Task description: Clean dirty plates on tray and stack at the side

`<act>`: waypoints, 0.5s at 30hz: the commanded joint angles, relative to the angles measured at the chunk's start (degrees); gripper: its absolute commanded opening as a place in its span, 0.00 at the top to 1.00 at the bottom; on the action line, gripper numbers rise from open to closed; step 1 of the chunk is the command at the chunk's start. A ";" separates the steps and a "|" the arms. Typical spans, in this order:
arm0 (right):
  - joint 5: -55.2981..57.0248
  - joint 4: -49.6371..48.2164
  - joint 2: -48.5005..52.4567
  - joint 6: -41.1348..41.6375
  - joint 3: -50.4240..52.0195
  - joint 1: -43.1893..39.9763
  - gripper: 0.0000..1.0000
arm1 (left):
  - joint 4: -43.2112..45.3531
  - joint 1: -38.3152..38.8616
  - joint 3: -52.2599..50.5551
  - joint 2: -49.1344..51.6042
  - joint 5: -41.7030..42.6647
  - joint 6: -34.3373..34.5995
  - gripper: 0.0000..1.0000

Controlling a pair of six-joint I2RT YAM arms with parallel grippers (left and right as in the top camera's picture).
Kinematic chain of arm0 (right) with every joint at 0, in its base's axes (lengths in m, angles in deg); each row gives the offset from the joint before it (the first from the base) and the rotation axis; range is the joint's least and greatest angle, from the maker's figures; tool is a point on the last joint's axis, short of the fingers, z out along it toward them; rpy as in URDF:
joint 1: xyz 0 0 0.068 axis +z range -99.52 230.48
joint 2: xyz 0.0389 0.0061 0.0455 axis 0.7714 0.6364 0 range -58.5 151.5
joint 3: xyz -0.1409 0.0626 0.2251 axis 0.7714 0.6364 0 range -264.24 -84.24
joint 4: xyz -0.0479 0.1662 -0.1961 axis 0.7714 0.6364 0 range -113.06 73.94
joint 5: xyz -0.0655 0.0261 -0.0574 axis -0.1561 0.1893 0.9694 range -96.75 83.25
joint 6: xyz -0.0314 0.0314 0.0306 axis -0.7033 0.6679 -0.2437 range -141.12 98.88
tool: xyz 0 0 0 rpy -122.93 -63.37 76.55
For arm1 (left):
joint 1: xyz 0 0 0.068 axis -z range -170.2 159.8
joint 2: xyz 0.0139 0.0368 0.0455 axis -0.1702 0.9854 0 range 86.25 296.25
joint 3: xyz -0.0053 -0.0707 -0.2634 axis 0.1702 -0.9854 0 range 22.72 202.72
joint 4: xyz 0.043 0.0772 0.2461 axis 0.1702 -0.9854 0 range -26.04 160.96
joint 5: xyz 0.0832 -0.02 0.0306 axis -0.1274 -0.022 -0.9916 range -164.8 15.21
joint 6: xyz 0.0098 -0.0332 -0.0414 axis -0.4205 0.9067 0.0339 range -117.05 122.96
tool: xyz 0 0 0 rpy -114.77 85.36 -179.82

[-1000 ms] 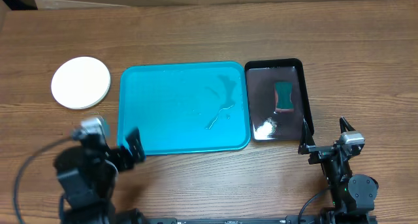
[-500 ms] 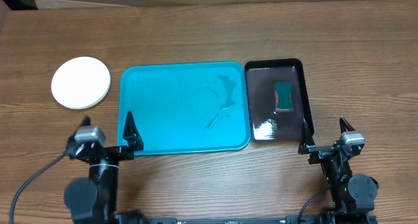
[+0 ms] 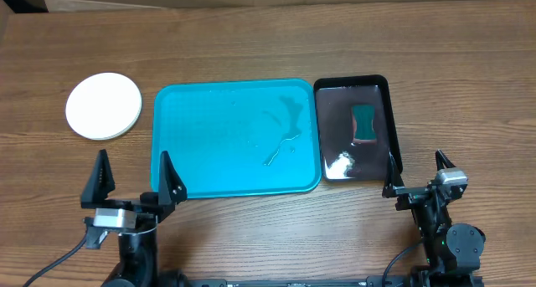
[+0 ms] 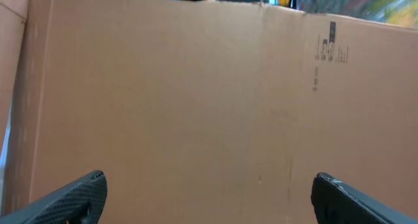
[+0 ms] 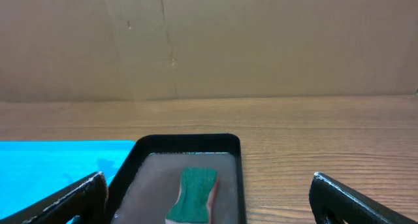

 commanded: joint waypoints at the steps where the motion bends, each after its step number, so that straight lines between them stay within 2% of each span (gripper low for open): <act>1: -0.07 -0.31 -0.61 -0.24 0.59 -0.15 0.00 | 0.17 0.17 -3.50 -2.03 -0.85 2.97 0.00; 7: -0.07 -0.31 -0.61 -0.24 0.59 -0.15 0.00 | -1.38 0.22 -7.93 -2.03 -0.81 5.29 0.00; 15: -0.07 -0.31 -0.61 -0.24 0.59 -0.15 0.00 | -24.55 0.22 -7.91 -2.03 -6.23 4.13 0.00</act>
